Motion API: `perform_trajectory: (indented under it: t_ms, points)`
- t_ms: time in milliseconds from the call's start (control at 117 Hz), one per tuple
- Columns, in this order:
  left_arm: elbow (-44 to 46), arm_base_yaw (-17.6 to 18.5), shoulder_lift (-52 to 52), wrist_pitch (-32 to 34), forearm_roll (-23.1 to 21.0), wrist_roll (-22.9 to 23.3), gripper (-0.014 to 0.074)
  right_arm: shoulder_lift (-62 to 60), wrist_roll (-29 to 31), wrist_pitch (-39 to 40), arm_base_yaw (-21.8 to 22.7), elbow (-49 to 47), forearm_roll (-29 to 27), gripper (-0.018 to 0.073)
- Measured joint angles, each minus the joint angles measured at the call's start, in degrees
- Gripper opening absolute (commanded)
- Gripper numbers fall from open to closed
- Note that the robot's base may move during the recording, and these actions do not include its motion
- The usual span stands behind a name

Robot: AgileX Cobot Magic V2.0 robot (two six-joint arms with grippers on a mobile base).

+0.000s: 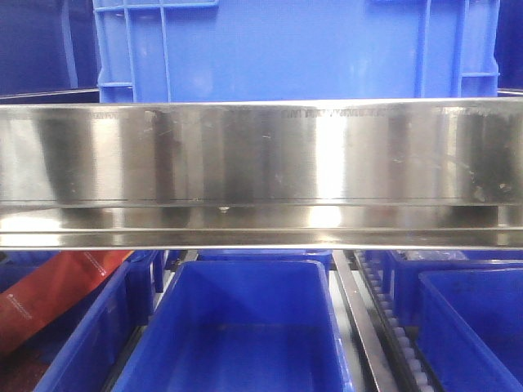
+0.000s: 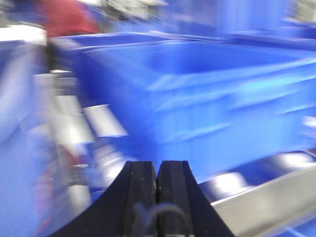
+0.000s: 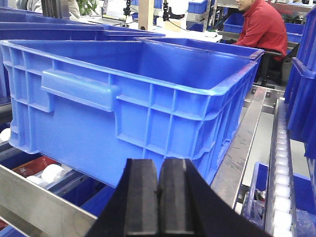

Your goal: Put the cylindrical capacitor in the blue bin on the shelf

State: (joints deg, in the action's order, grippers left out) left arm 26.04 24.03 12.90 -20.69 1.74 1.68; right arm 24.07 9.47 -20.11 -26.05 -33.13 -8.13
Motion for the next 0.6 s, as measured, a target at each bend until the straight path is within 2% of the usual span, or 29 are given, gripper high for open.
perform_trajectory:
  t_ms: [179, 299, 495, 598]
  points:
    - [-13.77, -9.27, -11.19, 7.02, 0.00, 0.00, -0.0111, 0.00, 0.00, 0.00, 0.00, 0.00, 0.00, -0.0163]
    - [-19.58, -14.80, -12.58, 10.15, -0.11, 0.00, -0.0111, 0.00, 0.00, 0.29, 0.00, 0.10, 0.00, -0.0163]
    - [-25.59, -20.82, -12.58, 16.36, -0.11, 0.00, -0.0111, -0.10, 0.00, 0.38, 0.00, 0.10, 0.00, -0.0163]
    - [-25.99, -21.80, -12.58, 17.94, -0.11, 0.00, -0.0111, -0.10, 0.00, 0.38, 0.00, 0.10, 0.00, -0.0163]
